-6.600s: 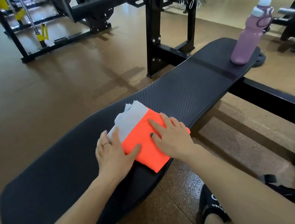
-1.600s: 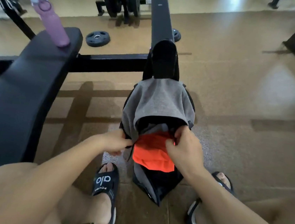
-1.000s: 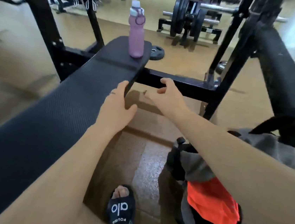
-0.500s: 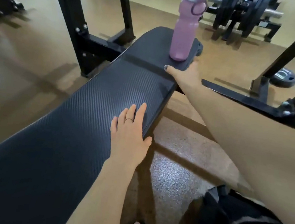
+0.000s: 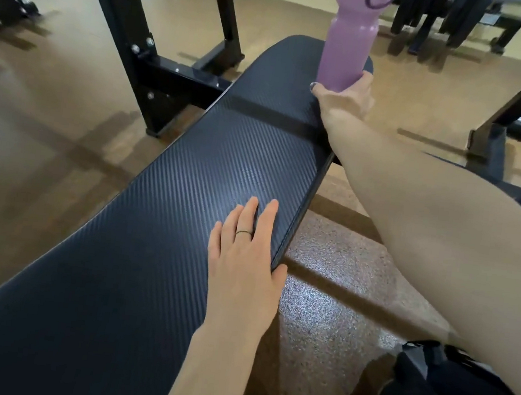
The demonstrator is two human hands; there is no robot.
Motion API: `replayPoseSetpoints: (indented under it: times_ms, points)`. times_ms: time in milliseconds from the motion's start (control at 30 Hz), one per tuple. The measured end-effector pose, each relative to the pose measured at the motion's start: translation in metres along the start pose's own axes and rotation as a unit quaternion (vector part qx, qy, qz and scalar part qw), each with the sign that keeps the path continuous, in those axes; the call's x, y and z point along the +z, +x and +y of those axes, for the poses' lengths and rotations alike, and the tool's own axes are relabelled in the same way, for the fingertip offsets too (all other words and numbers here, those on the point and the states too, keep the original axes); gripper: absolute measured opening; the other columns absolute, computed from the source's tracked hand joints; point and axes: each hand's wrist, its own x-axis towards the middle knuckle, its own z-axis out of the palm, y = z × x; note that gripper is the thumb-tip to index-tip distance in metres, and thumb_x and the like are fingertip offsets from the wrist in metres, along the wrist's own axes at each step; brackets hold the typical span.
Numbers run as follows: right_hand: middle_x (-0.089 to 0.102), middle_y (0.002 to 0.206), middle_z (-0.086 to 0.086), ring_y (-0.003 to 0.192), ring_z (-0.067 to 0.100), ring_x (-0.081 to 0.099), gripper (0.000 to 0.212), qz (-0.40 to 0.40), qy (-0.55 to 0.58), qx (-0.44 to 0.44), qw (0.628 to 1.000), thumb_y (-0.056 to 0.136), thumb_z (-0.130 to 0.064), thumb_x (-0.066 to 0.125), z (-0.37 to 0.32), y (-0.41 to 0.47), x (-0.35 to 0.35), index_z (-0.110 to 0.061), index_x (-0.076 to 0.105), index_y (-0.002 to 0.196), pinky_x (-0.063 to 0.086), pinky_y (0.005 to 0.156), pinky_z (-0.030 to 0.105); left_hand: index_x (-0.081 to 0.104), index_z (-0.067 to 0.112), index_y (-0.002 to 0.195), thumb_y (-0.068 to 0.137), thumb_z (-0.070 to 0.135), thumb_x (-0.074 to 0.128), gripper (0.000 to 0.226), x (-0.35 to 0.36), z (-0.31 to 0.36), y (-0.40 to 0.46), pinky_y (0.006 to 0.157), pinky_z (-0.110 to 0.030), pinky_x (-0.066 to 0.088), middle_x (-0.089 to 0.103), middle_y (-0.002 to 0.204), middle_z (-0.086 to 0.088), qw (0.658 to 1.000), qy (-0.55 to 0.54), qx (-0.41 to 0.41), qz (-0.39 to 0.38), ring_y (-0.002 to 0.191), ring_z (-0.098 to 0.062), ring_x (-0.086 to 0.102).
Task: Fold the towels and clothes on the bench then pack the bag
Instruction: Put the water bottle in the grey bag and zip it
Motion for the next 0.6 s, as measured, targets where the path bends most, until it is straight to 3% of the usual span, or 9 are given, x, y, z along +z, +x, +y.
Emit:
replayPoseSetpoints:
  times_ms: [67,267,367,500,600]
  points:
    - [0.059,0.122,-0.005,0.115,0.022,0.056,0.08,0.0,-0.011,-0.003,1.0,0.061,-0.055,0.082,0.001,0.0,-0.002,-0.022,0.048,0.125,0.052,0.098,0.042,0.003,0.04,0.159,0.095,0.045,0.063,0.088,0.0,-0.001,0.0,0.117,-0.034,-0.013,0.002,0.169,0.008,1.0,-0.001,0.0,-0.005,0.156,-0.016,-0.002]
    - [0.061,0.109,-0.003,0.1,0.021,0.062,0.07,-0.026,-0.018,-0.059,0.998,0.057,-0.051,0.084,0.008,-0.046,-0.026,-0.021,0.049,0.109,0.058,0.081,0.037,0.006,0.034,0.16,0.091,0.042,0.07,0.094,0.0,-0.004,0.002,0.12,-0.036,-0.008,0.006,0.169,0.008,1.0,-0.014,-0.002,-0.015,0.156,-0.015,0.002]
    - [0.066,0.11,-0.001,0.101,0.021,0.064,0.069,-0.053,0.003,-0.069,0.996,0.056,-0.048,0.088,0.017,-0.091,-0.051,-0.02,0.053,0.109,0.057,0.084,0.037,0.008,0.028,0.161,0.09,0.04,0.072,0.096,-0.006,-0.002,-0.002,0.125,-0.04,0.0,0.015,0.168,0.005,0.999,-0.044,0.001,-0.023,0.155,-0.017,0.011]
    - [0.067,0.109,-0.004,0.099,0.014,0.064,0.063,-0.122,0.046,-0.061,0.99,0.06,-0.042,0.09,0.03,-0.172,-0.098,-0.023,0.055,0.108,0.056,0.084,0.032,0.006,0.03,0.161,0.086,0.043,0.075,0.102,-0.022,0.004,-0.016,0.124,-0.043,0.023,0.026,0.164,0.004,0.984,-0.176,0.0,-0.042,0.15,-0.018,0.027]
    - [0.067,0.102,-0.012,0.089,-0.004,0.061,0.058,-0.151,0.084,-0.054,0.983,0.065,-0.036,0.091,0.039,-0.231,-0.148,-0.026,0.056,0.109,0.049,0.073,0.016,0.008,0.03,0.161,0.084,0.045,0.077,0.104,-0.04,0.015,-0.033,0.117,-0.031,0.028,0.025,0.164,0.007,0.953,-0.296,0.007,-0.059,0.143,-0.005,0.029]
